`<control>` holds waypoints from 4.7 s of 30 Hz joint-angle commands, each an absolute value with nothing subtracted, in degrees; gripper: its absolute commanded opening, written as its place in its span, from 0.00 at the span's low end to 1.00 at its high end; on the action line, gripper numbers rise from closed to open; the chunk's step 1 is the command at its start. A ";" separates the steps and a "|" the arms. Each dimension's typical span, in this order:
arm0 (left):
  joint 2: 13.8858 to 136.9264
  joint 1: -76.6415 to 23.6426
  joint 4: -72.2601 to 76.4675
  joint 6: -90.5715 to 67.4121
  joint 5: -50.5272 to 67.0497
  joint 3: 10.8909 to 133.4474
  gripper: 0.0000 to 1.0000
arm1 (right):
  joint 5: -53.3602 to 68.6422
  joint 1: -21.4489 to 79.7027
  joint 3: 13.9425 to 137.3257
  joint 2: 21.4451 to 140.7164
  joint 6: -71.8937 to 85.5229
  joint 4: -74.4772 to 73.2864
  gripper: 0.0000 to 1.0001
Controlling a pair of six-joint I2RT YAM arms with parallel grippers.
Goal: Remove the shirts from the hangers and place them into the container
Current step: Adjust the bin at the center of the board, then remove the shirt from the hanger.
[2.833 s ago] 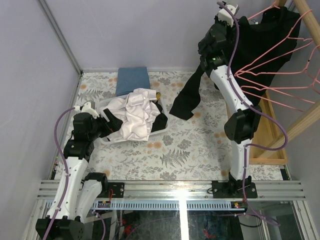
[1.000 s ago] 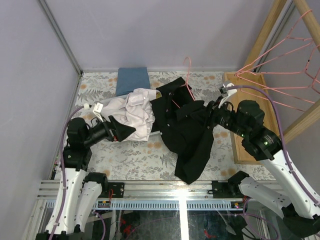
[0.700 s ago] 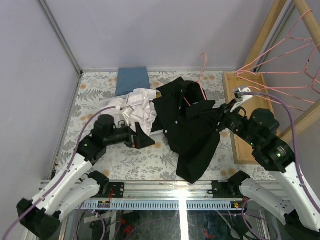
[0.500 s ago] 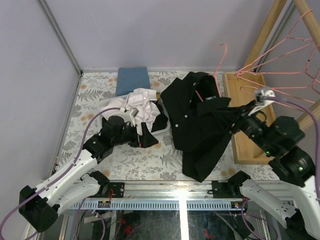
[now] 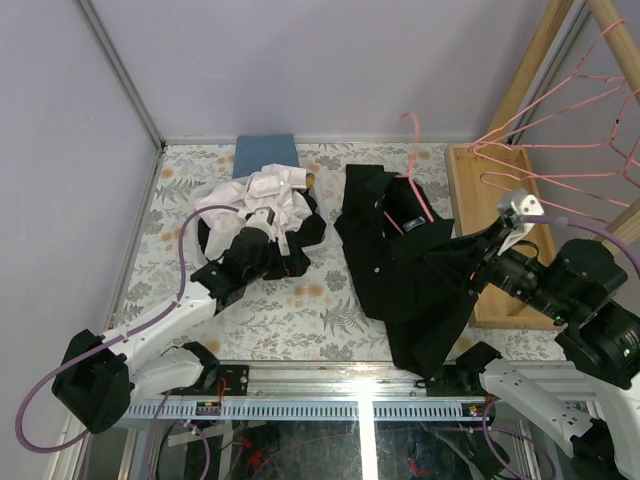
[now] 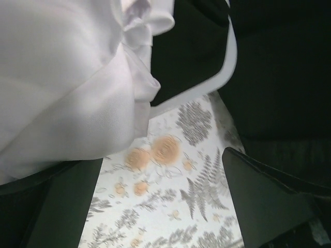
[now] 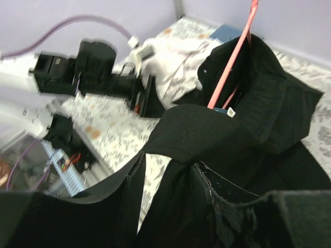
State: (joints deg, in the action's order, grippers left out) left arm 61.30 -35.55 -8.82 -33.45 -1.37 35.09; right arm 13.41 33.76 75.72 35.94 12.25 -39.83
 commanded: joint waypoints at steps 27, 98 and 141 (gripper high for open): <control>27.67 -26.24 -3.21 -39.97 23.83 33.99 1.00 | 52.86 34.04 61.66 46.33 6.17 -34.70 0.00; 49.42 -43.33 -29.86 -28.61 -5.57 62.48 0.00 | 16.51 37.88 68.13 60.40 13.55 -28.00 0.92; 36.17 -43.35 -21.90 -34.54 -7.42 43.41 0.00 | 1.39 55.21 67.22 72.31 20.05 -19.41 0.61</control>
State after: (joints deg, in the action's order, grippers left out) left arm 37.21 -43.09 -22.06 -34.70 -6.98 41.71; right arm 3.95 54.92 64.07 75.88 20.73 -21.30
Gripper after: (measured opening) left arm 0.043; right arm 0.574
